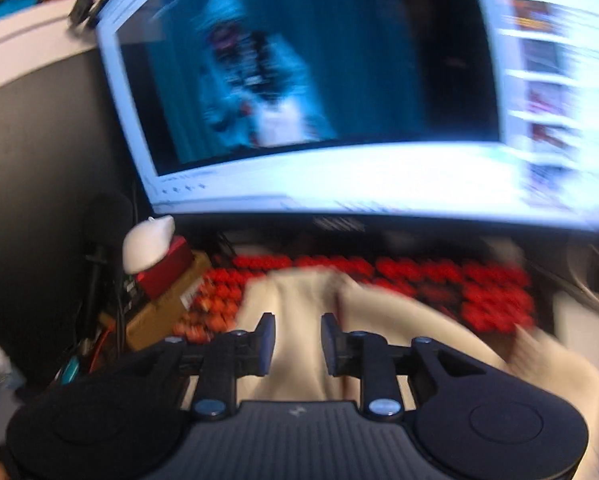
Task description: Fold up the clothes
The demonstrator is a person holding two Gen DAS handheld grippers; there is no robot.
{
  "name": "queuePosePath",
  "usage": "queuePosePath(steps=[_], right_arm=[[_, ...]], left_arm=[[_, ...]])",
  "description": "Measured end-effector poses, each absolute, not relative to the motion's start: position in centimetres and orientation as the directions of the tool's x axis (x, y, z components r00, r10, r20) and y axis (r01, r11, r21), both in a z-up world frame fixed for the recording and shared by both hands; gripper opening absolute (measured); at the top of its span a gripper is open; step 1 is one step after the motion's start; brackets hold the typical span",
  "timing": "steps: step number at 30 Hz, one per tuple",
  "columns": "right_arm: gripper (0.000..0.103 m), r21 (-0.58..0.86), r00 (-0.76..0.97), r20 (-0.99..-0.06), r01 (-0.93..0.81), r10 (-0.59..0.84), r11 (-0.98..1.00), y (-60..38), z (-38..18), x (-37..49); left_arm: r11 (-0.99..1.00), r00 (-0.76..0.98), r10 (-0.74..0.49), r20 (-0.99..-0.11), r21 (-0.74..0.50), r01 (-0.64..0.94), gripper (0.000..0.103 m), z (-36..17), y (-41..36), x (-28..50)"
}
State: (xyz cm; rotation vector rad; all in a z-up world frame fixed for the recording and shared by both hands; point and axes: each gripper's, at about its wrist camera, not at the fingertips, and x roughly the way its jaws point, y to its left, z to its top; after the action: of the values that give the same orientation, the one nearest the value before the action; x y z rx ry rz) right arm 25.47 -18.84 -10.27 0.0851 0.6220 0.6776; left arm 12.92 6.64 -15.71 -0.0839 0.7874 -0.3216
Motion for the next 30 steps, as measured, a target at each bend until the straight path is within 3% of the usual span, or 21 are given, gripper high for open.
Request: queuePosePath(steps=[3,8,13,18,20,30], right_arm=[[0.024,0.283,0.598,-0.538,-0.536,0.594,0.796,-23.6,-10.9,22.4],[0.025,0.144,0.665,-0.579,-0.485,0.471,0.862,-27.4,-13.5,15.4],[0.025,0.136,0.685,-0.600,-0.421,0.413,0.897,-30.9,-16.2,12.1],[0.026,0.096,0.686,-0.606,-0.438,0.401,0.894,-30.4,-17.8,10.8],[0.034,0.080,0.691,-0.605,-0.442,0.396,0.894,-29.5,-18.0,10.1],[0.034,0.079,0.639,-0.627,-0.517,0.446,0.852,-26.3,-17.8,6.4]], left_arm=[[0.943,0.667,-0.316,-0.675,-0.144,0.301,0.029,-15.2,4.8,13.0],[0.948,0.660,-0.270,-0.701,-0.075,0.309,0.029,-16.9,3.1,13.9],[0.946,0.689,-0.239,-0.684,-0.005,0.323,0.031,-17.2,3.3,13.1],[0.953,0.703,-0.216,-0.678,0.010,0.303,0.032,-17.2,4.9,11.8],[0.957,0.707,-0.206,-0.677,0.011,0.290,0.032,-17.2,5.6,11.4],[0.966,0.695,-0.171,-0.699,0.018,0.256,0.032,-16.9,8.2,9.4]])
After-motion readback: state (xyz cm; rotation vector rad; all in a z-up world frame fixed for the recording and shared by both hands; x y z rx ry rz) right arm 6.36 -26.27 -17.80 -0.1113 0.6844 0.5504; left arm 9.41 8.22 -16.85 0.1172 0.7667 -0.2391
